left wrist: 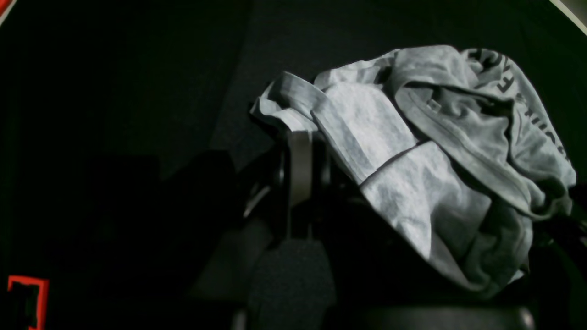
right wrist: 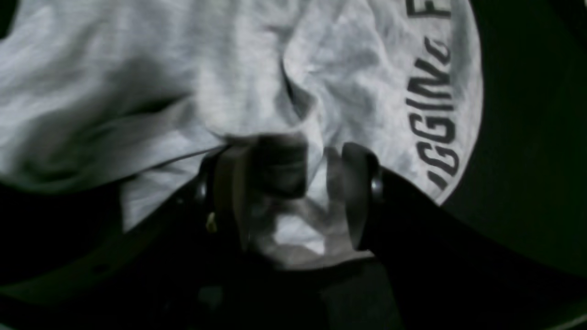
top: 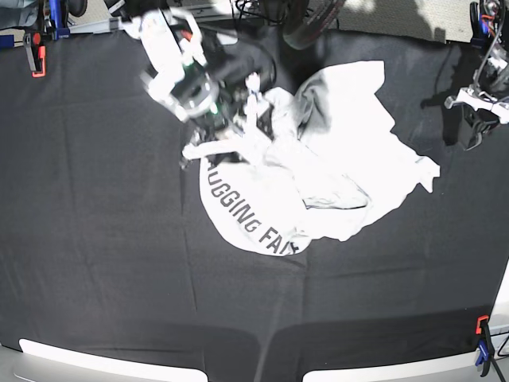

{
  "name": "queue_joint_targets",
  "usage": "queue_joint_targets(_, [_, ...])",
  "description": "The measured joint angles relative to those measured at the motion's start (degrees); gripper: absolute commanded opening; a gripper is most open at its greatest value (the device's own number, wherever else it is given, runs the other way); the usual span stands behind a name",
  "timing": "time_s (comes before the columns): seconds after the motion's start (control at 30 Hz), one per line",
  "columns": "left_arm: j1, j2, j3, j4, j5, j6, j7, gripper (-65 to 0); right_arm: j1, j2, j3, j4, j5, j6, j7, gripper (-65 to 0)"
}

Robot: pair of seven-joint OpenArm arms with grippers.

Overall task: Layout the t-shirt on the table in an organized manner, then fold the t-shirt properly
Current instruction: 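Lift and drag the grasped t-shirt away from the left arm, spreading it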

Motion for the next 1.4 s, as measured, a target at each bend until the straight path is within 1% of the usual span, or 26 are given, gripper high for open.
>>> queue_joint_targets(0.03, [0.0, 0.0, 0.0, 0.0, 0.0, 0.0, 0.0, -65.0, 0.5, -0.6, 0.0, -0.6, -0.1, 0.0, 0.0, -35.1])
queue_joint_targets(0.07, [0.0, 0.0, 0.0, 0.0, 0.0, 0.0, 0.0, -65.0, 1.0, -1.3, 0.0, -1.0, 0.0, 0.0, 0.1, -36.7])
queue_joint_targets(0.1, [0.0, 0.0, 0.0, 0.0, 0.0, 0.0, 0.0, -65.0, 1.2, -1.9, 0.0, -1.3, 0.0, 0.0, 0.1, -40.1])
queue_joint_targets(0.13, [0.0, 0.0, 0.0, 0.0, 0.0, 0.0, 0.0, -65.0, 1.2, -2.4, 0.0, -1.5, 0.0, 0.0, 0.1, -45.2])
queue_joint_targets(0.2, [0.0, 0.0, 0.0, 0.0, 0.0, 0.0, 0.0, -65.0, 1.0, -3.0, 0.0, -1.7, 0.0, 0.0, -0.5, -59.7])
queue_joint_targets(0.23, [0.0, 0.0, 0.0, 0.0, 0.0, 0.0, 0.0, -65.0, 1.0, -3.0, 0.0, -1.8, 0.2, 0.0, -1.0, -65.0])
queue_joint_targets(0.27, [0.0, 0.0, 0.0, 0.0, 0.0, 0.0, 0.0, -65.0, 1.0, -3.0, -0.1, -1.9, 0.0, 0.0, -1.4, -65.0])
queue_joint_targets(0.37, [0.0, 0.0, 0.0, 0.0, 0.0, 0.0, 0.0, -65.0, 1.0, -3.0, 0.0, -1.9, -4.8, 0.0, -1.9, -65.0])
queue_joint_targets(0.43, [0.0, 0.0, 0.0, 0.0, 0.0, 0.0, 0.0, -65.0, 0.8, -2.9, 0.1, -0.3, -7.5, 0.2, -3.6, -65.0])
queue_joint_targets(0.47, [0.0, 0.0, 0.0, 0.0, 0.0, 0.0, 0.0, -65.0, 0.4, -2.7, 0.5, 1.2, -7.4, 0.2, -4.1, -65.0])
queue_joint_targets(0.53, [0.0, 0.0, 0.0, 0.0, 0.0, 0.0, 0.0, -65.0, -0.5, -1.5, 1.4, 4.9, -7.3, 0.4, -4.7, -65.0])
queue_joint_targets(0.63, [0.0, 0.1, 0.0, 0.0, 0.0, 0.0, 0.0, -65.0, -3.0, 1.1, 5.0, 11.0, -7.4, 0.3, -5.7, -65.0])
queue_joint_targets(0.77, [0.0, 0.0, 0.0, 0.0, 0.0, 0.0, 0.0, -65.0, -7.7, 5.2, 14.1, 15.8, -7.2, 0.4, -6.4, -65.0])
queue_joint_targets(0.83, [0.0, 0.0, 0.0, 0.0, 0.0, 0.0, 0.0, -65.0, -10.6, 7.0, 19.9, 16.6, -7.1, 0.4, -6.4, -65.0])
queue_joint_targets(0.93, [0.0, 0.0, 0.0, 0.0, 0.0, 0.0, 0.0, -65.0, -14.4, 8.9, 29.8, 16.6, -4.9, 0.7, -6.5, -65.0])
queue_joint_targets(1.07, [0.0, 0.0, 0.0, 0.0, 0.0, 0.0, 0.0, -65.0, -18.0, 10.1, 44.0, 16.6, -1.6, 0.8, -6.3, -65.0])
queue_joint_targets(1.17, [0.0, 0.0, 0.0, 0.0, 0.0, 0.0, 0.0, -65.0, -18.9, 10.5, 54.0, 16.7, 3.1, 0.8, -6.7, -65.0])
queue_joint_targets(1.23, [0.0, 0.0, 0.0, 0.0, -3.0, 0.0, 0.3, -65.0, -18.8, 10.5, 59.5, 16.7, 6.9, 0.3, -6.8, -65.0])
queue_joint_targets(1.27, [0.0, 0.0, 0.0, 0.0, -5.2, -0.2, 1.4, -65.0, -18.6, 10.5, 61.7, 16.8, 8.4, 0.3, -6.6, -65.0])
queue_joint_targets(1.3, [0.0, 0.0, 0.0, 0.0, -7.2, -1.7, 2.4, -65.0, -18.6, 10.5, 63.6, 16.8, 8.9, 0.3, -6.5, -65.0])
queue_joint_targets(1.37, [0.0, 0.0, 0.0, 0.0, -10.8, -6.4, 4.8, -65.0, -18.6, 10.5, 67.2, 16.8, 9.3, 0.7, -6.6, -65.0])
queue_joint_targets(1.4, [0.0, 0.0, 0.0, 0.0, -12.1, -8.2, 5.7, -65.0, -18.6, 10.5, 69.1, 16.8, 9.4, 0.7, -6.6, -65.0])
